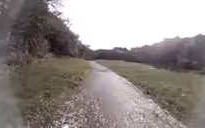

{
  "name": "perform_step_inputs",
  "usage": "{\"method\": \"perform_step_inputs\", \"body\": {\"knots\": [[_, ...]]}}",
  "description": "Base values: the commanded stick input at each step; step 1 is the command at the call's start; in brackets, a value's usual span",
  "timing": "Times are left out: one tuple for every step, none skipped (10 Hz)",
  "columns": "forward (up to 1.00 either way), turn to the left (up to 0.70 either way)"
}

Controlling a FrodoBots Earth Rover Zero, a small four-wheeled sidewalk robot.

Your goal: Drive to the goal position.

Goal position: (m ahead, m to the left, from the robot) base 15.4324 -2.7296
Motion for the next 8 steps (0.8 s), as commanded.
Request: {"method": "perform_step_inputs", "body": {"knots": [[1.0, 0.0], [1.0, 0.0], [1.0, 0.0], [1.0, 0.0], [1.0, 0.0], [1.0, 0.0], [1.0, 0.0], [1.0, 0.0]]}}
